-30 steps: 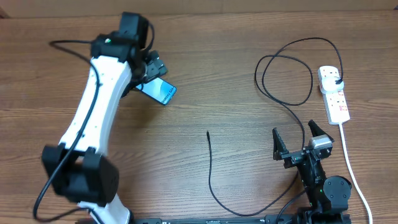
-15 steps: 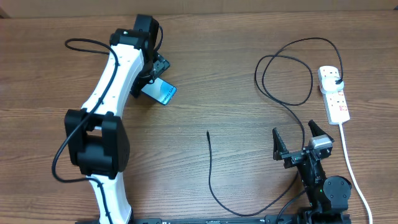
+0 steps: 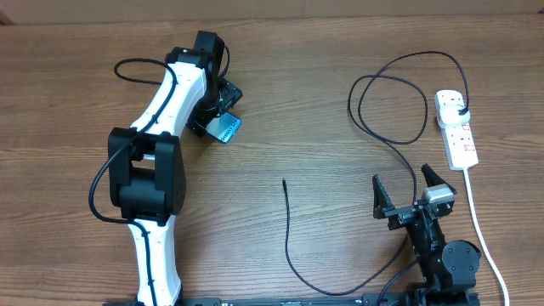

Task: Plug charger to phone and switch on socket

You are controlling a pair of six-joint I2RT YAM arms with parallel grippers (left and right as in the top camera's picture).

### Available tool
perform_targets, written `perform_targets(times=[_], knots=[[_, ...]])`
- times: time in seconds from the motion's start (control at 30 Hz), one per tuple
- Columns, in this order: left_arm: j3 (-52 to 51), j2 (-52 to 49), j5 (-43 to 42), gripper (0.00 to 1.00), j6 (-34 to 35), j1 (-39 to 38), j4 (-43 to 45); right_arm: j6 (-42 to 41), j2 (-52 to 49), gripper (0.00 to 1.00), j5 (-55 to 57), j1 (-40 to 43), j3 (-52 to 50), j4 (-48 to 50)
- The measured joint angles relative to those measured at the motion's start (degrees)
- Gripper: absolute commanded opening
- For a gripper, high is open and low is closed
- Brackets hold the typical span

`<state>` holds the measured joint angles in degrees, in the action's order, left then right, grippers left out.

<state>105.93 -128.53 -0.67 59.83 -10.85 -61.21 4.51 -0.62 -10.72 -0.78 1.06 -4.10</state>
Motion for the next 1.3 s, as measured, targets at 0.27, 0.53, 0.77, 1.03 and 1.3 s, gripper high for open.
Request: perform_targets(times=[0.27, 0.53, 0.77, 1.03, 1.3], knots=[[0.15, 0.00, -1.36, 1.00, 0.02, 0.57, -0.07, 0.00, -0.02, 1.00, 0.02, 0.00, 0.00, 0.02], [2.78, 0.00, -1.29, 0.99, 0.26, 2.60, -4.15, -0.02, -0.02, 1.00, 0.00, 0.00, 0.00, 0.02], [3.30, -0.07, -1.20, 1.00, 1.57, 2.75, -4.57, 0.00, 0.00, 1.00, 0.00, 0.00, 0.00, 0.02], [3.30, -1.73, -0.28, 1.00, 3.72, 2.75, -4.98, 0.00, 0.00, 1.00, 0.00, -0.02, 0.00, 0.00], [3.32, -1.92, 0.07, 1.00, 5.88, 2.75, -3.65, 0.02, -0.02, 1.00, 0.00, -0.02, 0.00, 0.00]])
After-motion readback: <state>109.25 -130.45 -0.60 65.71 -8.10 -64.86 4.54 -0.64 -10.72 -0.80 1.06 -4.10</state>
